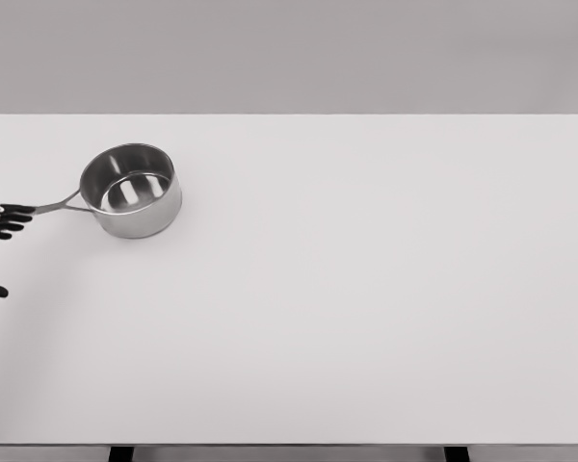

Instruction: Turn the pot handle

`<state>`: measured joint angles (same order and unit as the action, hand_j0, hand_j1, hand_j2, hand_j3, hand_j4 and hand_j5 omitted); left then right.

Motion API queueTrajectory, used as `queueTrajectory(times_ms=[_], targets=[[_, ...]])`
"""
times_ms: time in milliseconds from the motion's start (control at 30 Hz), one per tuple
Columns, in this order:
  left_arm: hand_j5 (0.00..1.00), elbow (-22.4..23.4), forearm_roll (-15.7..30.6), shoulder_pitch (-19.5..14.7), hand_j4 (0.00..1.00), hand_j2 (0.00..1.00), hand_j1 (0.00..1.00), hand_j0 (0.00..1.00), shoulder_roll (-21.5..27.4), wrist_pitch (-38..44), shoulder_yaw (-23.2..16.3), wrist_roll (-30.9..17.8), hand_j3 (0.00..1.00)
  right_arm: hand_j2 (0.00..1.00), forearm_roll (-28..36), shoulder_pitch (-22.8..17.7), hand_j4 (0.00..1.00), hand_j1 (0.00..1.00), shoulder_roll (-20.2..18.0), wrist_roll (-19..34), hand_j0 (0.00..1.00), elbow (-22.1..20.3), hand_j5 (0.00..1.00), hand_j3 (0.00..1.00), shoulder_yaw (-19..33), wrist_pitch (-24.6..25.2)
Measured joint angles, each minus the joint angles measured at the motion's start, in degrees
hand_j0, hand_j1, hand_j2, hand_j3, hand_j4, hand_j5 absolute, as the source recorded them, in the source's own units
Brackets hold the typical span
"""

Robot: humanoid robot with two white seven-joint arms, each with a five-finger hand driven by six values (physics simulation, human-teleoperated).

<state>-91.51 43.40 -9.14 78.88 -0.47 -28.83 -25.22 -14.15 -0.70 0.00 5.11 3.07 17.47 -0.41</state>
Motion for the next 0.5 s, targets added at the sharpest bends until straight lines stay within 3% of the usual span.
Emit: queueTrajectory(times_ms=[500], targets=[[1.00, 4.13, -2.16, -2.99, 1.00, 1.00, 1.00, 1.00, -3.18, 0.03, 0.08, 0.00, 1.00, 1.00, 0.00, 0.00, 1.00, 1.00, 0.00, -0.01, 1.00, 0.02, 1.00, 1.00, -0.01, 0.00]])
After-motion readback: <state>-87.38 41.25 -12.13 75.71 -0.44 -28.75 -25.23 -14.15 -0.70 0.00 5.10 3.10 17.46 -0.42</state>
